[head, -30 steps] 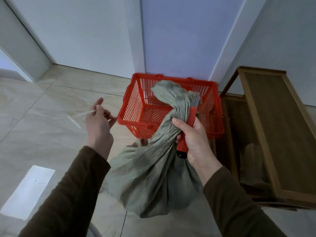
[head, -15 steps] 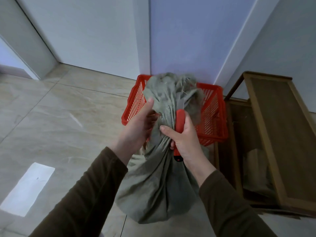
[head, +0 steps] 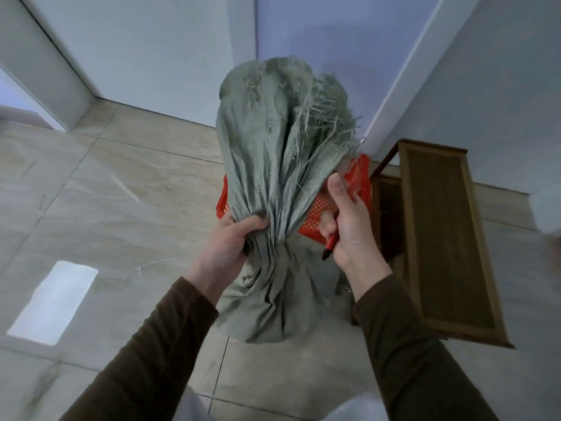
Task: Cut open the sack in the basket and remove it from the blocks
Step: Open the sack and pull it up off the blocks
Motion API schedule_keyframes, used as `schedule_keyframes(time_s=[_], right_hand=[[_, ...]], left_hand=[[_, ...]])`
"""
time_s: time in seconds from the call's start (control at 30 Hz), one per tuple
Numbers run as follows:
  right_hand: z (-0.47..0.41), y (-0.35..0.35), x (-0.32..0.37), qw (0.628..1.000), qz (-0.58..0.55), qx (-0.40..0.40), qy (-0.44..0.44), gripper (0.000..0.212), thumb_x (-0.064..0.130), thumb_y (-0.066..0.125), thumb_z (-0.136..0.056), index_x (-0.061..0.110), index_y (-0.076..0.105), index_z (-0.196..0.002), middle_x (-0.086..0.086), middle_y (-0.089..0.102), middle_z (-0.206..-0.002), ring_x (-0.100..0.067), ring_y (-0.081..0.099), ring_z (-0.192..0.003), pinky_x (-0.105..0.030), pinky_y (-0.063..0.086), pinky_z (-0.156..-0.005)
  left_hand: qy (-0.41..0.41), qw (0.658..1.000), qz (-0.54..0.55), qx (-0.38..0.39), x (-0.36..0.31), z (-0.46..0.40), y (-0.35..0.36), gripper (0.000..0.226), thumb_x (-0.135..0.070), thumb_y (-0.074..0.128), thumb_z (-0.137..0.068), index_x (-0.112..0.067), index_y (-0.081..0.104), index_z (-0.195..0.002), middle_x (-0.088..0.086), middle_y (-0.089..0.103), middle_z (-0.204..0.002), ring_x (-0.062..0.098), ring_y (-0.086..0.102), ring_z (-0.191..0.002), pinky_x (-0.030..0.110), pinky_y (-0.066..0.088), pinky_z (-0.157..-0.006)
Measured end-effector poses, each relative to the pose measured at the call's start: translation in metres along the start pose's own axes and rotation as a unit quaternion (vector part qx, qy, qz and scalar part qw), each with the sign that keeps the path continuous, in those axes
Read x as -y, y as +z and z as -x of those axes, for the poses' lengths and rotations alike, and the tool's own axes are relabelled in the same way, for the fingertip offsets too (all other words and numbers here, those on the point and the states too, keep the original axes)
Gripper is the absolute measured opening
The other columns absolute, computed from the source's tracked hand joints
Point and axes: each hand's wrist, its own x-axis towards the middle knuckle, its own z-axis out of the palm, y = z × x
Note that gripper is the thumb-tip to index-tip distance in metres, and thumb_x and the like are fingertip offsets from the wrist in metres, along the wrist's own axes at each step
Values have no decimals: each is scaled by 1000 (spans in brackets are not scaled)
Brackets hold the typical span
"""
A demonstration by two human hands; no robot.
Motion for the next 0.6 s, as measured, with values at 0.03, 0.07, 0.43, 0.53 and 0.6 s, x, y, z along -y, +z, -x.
schedule_keyframes(time_s=[0.03, 0.07, 0.43, 0.53, 0.6], right_hand=[[4, 11, 16, 1000, 4, 0, 4, 38, 48, 90, -75, 22, 69, -93, -3, 48, -67, -5, 41, -32, -21, 31, -31], [8, 21, 30, 1000, 13, -3, 9, 37, 47, 89, -77, 22, 67, -94, -4, 48, -69, -6, 41, -34, -21, 32, -33], [107, 90, 129, 976, 148, -143, 69, 35, 4, 50, -103, 19, 50, -71, 6, 48, -46, -12, 40, -40, -28, 30, -47], [145, 102, 140, 964, 186, -162, 103, 39, 2, 53, -101, 20, 46, -67, 6, 46, -45, -7, 40, -37, -31, 29, -49], [169, 111, 144, 951, 209, -178, 143, 42, 3, 54, -102, 19, 45, -65, 3, 45, -48, -8, 39, -38, -32, 28, -52]], left_hand=[[-8, 1000, 0, 7, -10, 8, 4, 57, 6, 65, -77, 8, 63, -134, 21, 73, -129, 32, 72, -114, 42, 60, -99], [-18, 1000, 2, 16, -21, 16, 7, 58, 3, 66, -77, 8, 63, -134, 22, 72, -132, 33, 71, -117, 40, 61, -98], [-32, 975, -15, -218, -172, 92, 18, 29, 6, 55, -97, -8, 67, -119, 3, 75, -102, 15, 68, -94, 15, 55, -69], [-109, 935, 4, -337, -193, 139, 27, 57, -14, 65, -99, -13, 42, -151, 16, 53, -149, 27, 55, -130, 36, 47, -107], [-140, 952, 20, -272, -200, 186, 56, 62, -41, 70, -97, -13, 44, -146, 14, 55, -143, 24, 58, -120, 38, 50, -102]])
